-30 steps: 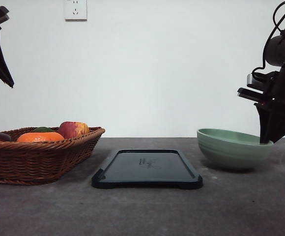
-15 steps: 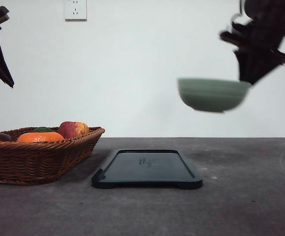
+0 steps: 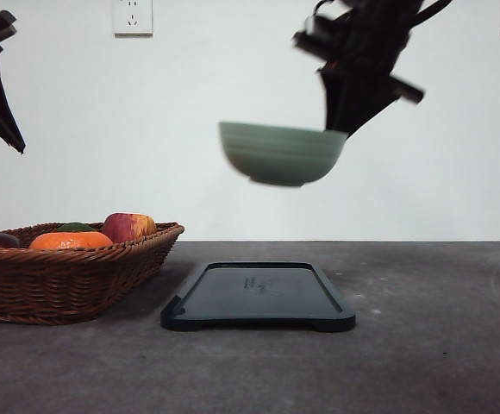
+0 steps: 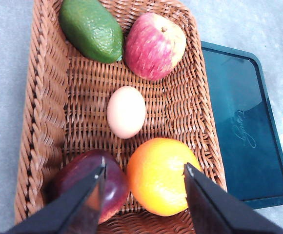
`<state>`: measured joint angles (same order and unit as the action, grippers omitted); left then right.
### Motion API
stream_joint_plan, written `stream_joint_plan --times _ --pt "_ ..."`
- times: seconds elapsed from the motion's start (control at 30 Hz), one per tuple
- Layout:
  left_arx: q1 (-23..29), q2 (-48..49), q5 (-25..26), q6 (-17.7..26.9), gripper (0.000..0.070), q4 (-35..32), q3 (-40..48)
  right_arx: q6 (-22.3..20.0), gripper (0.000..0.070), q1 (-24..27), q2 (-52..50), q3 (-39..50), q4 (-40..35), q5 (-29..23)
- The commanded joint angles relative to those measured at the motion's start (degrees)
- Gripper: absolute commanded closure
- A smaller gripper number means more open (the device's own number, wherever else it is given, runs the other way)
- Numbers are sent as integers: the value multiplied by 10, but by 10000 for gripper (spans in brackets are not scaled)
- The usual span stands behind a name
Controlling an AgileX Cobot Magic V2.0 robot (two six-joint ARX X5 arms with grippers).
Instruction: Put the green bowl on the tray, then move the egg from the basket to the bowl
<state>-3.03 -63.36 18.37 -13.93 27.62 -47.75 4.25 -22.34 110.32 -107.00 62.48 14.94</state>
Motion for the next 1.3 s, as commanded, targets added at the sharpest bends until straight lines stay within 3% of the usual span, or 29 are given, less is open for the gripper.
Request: stream_joint_plan --times 0.0,0.6,1.27 --pt "-1 -4 3 9 391 -5 -13 -7 700 -8 21 -17 -8 -1" --pt "-1 -4 3 9 390 -4 -13 1 700 -22 116 -17 -68 -19" --pt "-1 -4 3 9 390 -4 -13 2 700 -22 149 -17 -74 -35"
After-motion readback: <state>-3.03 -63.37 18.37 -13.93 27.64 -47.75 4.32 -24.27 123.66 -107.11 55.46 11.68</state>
